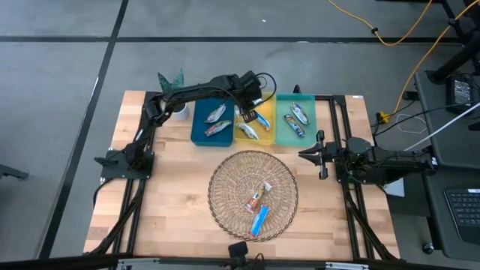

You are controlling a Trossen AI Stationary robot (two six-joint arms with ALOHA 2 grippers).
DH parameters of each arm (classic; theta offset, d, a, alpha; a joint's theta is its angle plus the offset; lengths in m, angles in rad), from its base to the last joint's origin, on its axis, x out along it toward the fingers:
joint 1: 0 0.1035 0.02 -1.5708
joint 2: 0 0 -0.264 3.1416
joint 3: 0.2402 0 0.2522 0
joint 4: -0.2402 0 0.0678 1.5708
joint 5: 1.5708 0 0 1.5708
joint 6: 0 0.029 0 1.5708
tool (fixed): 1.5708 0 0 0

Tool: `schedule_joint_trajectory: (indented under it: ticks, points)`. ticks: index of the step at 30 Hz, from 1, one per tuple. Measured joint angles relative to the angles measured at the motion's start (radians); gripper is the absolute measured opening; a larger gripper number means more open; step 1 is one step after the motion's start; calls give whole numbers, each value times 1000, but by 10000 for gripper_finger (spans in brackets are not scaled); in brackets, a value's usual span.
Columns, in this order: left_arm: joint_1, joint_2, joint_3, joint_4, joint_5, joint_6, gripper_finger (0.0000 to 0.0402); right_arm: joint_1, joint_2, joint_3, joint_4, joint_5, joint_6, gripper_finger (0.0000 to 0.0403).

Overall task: Pick and place Granola Bars by type
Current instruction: Put the yellow granola bar into the yellow bin

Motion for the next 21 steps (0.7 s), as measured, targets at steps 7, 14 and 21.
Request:
schedule_joint_trajectory:
  ticks: [7,14,21]
  points:
    - [23,56,0,80,93,3,25,0,0,0,1,0,0,45]
    - [22,71,0,127,127,24,25,0,0,0,2,0,0,48]
    - [35,78,0,131,109,48,25,0,0,0,2,0,0,48]
